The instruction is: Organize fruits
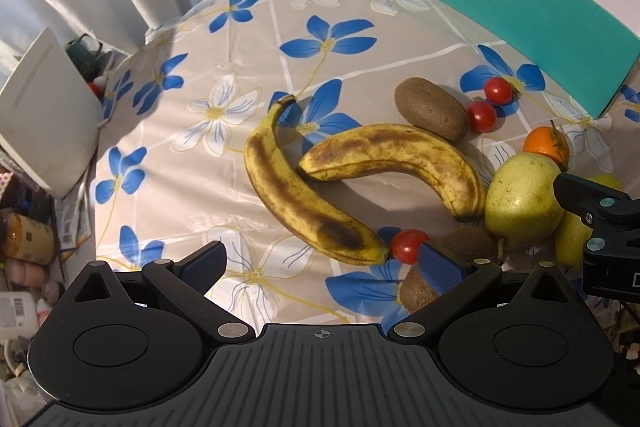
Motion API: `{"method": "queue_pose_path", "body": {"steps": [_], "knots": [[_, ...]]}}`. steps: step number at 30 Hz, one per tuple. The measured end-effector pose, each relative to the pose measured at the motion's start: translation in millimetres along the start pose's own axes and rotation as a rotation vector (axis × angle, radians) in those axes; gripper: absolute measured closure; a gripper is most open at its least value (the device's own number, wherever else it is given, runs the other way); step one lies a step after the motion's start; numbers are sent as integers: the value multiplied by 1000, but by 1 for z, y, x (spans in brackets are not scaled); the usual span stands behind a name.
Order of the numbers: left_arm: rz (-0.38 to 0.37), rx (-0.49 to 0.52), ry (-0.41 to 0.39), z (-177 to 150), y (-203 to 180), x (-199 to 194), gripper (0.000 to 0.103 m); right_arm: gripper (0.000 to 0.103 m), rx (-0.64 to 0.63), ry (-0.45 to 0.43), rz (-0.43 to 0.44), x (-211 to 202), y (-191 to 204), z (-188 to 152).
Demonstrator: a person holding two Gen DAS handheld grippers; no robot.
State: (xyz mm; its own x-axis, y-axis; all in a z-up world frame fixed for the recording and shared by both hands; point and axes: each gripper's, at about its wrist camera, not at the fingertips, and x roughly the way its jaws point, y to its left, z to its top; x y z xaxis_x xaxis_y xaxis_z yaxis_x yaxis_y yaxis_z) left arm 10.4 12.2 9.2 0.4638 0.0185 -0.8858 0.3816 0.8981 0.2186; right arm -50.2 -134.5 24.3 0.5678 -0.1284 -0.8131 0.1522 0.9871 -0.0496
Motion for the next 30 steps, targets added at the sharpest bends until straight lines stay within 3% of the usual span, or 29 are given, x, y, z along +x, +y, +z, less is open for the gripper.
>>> {"method": "queue_pose_path", "body": {"steps": [30], "knots": [[-9, 8, 25, 1, -1, 7, 0, 0, 2, 10, 31, 2, -1, 0]]}}
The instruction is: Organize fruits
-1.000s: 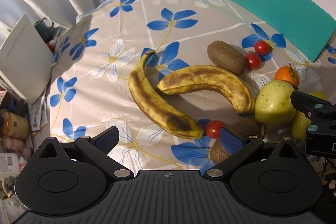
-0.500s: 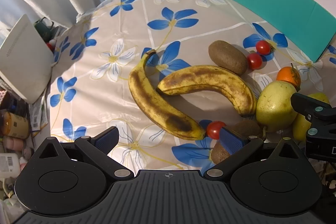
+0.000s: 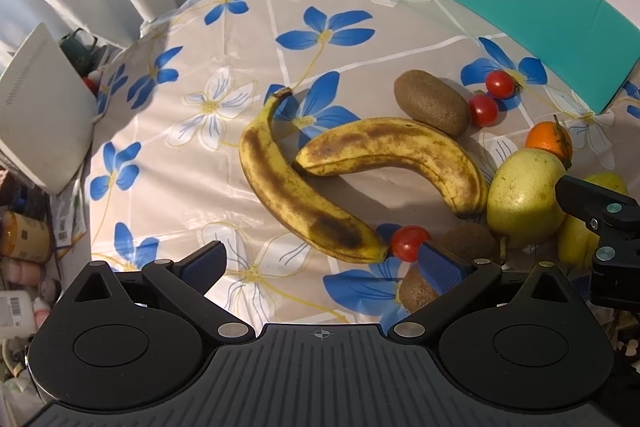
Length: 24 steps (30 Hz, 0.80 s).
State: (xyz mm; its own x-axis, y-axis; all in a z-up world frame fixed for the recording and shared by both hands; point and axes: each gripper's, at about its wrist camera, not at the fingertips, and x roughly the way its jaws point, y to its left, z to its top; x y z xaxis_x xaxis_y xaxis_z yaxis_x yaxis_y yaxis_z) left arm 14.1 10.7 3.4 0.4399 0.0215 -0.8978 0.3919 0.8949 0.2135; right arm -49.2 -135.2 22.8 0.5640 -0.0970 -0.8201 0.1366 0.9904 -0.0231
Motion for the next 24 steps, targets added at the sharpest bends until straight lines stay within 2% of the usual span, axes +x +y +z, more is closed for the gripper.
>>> {"method": "queue_pose_path", "body": {"steps": [24], "knots": [[-8, 31, 24, 2, -7, 2, 0, 0, -3, -4, 12, -4, -7, 0]]}}
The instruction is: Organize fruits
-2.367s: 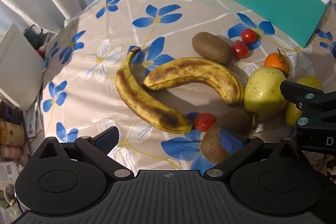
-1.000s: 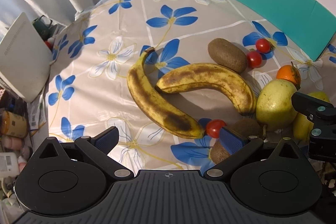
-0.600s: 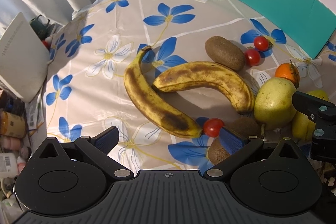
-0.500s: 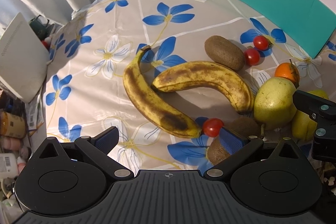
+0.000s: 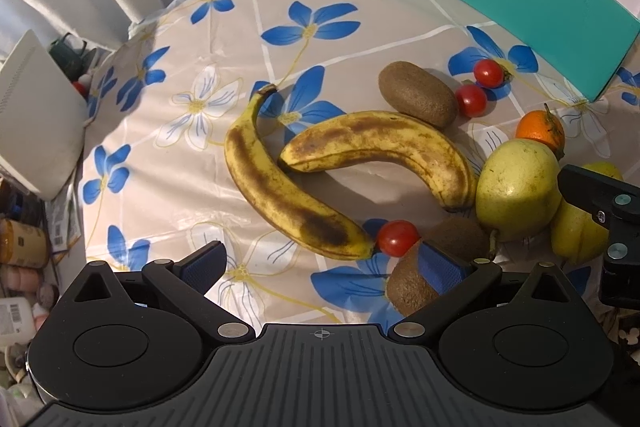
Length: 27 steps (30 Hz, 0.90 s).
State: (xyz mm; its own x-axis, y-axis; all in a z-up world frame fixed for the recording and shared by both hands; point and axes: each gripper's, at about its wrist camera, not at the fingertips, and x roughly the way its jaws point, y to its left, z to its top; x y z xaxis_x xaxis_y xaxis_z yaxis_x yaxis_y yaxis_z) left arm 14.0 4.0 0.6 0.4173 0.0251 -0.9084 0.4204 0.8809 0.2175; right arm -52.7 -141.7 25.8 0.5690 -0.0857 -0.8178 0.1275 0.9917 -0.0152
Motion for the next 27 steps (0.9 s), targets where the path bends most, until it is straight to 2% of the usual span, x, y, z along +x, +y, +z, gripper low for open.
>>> {"method": "queue_pose_path", "body": {"steps": [9, 15, 18, 23, 25, 27], "knots": [[-2, -1, 1, -1, 1, 0, 0, 0, 5, -6, 10, -4, -5, -1], [-53, 23, -25, -4, 1, -2, 0, 0, 25, -11, 14, -6, -10, -2], [-98, 55, -49, -8, -2, -4, 0, 0, 34, -15, 14, -7, -12, -3], [-246, 98, -131, -14, -1, -16, 0, 0, 59, -21, 17, -10, -19, -5], [-268, 108, -163, -14, -4, -16, 0, 0, 72, -21, 20, -10, -23, -6], [-276, 111, -152, -12, -7, -12, 0, 0, 86, -17, 20, -8, -27, -7]]}}
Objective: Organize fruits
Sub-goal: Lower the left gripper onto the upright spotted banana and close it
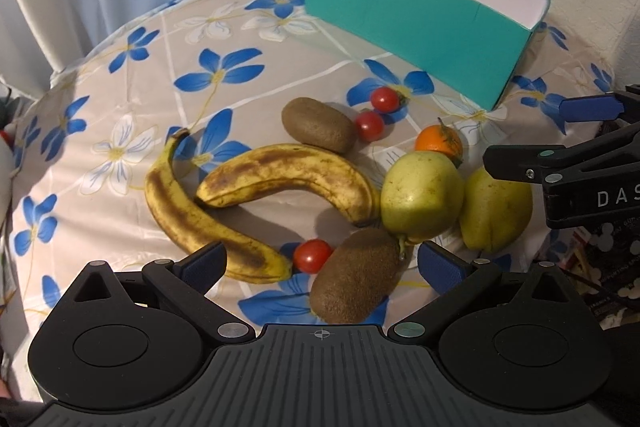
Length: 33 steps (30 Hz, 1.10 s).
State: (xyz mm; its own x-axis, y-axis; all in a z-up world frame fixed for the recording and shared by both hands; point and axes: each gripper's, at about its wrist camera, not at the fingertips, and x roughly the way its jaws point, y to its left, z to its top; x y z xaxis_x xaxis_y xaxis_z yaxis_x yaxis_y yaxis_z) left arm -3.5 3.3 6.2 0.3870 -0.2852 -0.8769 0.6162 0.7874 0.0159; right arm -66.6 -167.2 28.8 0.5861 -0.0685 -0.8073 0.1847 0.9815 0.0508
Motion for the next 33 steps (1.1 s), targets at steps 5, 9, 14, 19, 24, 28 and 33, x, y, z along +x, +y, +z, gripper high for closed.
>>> {"method": "queue_pose_path", "body": {"steps": [5, 9, 14, 19, 24, 28, 33], "knots": [[-73, 8, 1, 2, 2, 3, 0, 0, 26, 13, -6, 3, -9, -4], [-48, -37, -50, 8, 17, -4, 0, 0, 43, 21, -12, 5, -16, -6], [86, -230, -55, 23, 55, 3, 0, 0, 47, 29, 2, 10, -18, -6], [135, -349, 67, 30, 83, 32, 0, 0, 32, 44, 15, 16, -14, -4], [123, -406, 102, 34, 93, 45, 0, 0, 30, 49, 8, 20, -16, 0], [82, -442, 124, 37, 101, 53, 0, 0, 37, 47, 2, 21, -17, 2], [-5, -532, 188, 35, 116, 64, 8, 0, 47, 44, -7, 21, -18, 4]]}}
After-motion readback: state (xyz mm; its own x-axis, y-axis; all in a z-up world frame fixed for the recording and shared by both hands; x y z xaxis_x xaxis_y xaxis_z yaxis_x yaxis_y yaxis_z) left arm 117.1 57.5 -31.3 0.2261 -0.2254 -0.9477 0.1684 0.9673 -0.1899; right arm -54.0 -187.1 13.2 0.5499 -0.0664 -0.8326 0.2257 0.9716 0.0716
